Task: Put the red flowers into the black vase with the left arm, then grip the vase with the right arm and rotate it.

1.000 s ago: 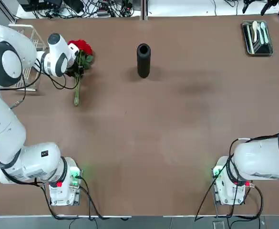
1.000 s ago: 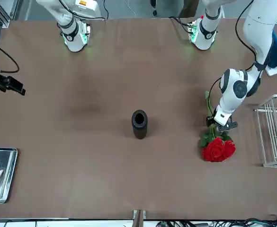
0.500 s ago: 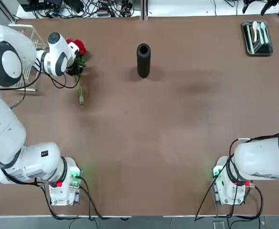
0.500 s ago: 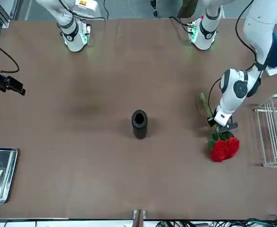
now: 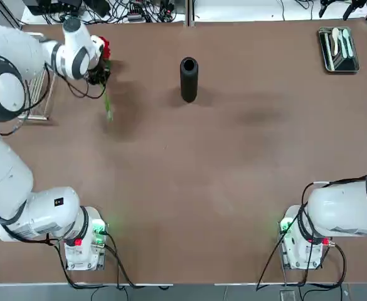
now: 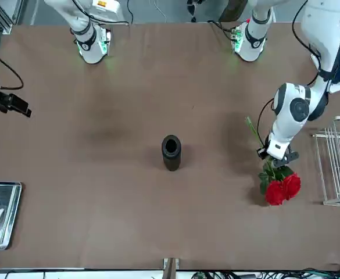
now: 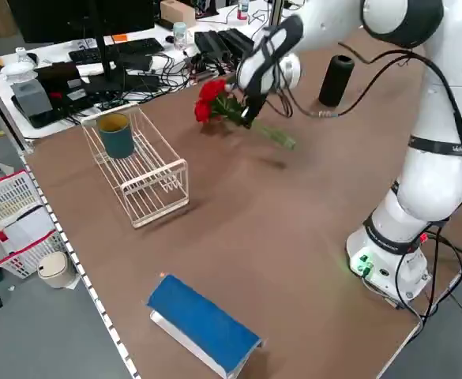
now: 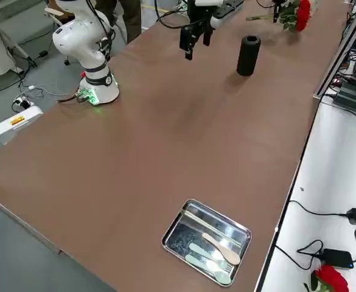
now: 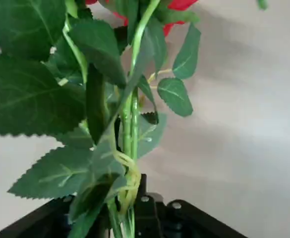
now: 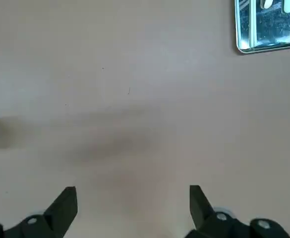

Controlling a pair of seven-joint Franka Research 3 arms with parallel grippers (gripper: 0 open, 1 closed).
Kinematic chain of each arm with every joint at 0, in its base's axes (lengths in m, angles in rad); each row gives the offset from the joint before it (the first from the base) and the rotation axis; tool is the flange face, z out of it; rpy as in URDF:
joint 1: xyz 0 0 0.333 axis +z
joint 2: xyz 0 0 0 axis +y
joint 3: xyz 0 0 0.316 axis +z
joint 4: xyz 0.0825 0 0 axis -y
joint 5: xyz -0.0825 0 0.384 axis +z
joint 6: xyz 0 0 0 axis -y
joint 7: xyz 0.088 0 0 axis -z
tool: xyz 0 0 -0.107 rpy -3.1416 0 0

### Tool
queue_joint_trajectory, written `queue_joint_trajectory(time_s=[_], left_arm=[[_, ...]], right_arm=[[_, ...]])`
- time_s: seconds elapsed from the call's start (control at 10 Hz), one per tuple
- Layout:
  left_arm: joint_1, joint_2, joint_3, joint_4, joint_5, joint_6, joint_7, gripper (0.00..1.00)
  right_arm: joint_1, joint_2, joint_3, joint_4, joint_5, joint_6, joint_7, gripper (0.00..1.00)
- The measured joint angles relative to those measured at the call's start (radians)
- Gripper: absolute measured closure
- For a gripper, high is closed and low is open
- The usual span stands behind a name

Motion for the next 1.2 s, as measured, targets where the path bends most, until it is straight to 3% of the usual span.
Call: queue_joint_trajectory(time_s=[0.2,0.5,0.6,0.8,1.2], left_arm=[[-0.004,-0.027,-0.072,0.141,0.000,-0.195,-0.100,0.94],[-0.017,-0.029,-0.168,0.301,0.007,-0.304,-0.346,0.94],[-0.050,-0.030,-0.179,0.370,0.037,-0.388,-0.447,0.94],[-0.134,-0.032,-0.181,0.491,0.178,-0.530,-0.664,0.94],[-0.271,-0.027,-0.182,0.601,0.464,-0.644,-1.024,0.94]], right_arm=[[0.000,0.000,0.000,0.000,0.000,0.000,0.000,0.00],[0.000,0.000,0.000,0.000,0.000,0.000,0.000,0.00],[0.000,0.000,0.000,0.000,0.000,0.000,0.000,0.00],[0.000,0.000,0.000,0.000,0.000,0.003,0.000,0.00],[-0.001,0.001,-0.001,0.000,0.000,0.014,0.000,0.00]])
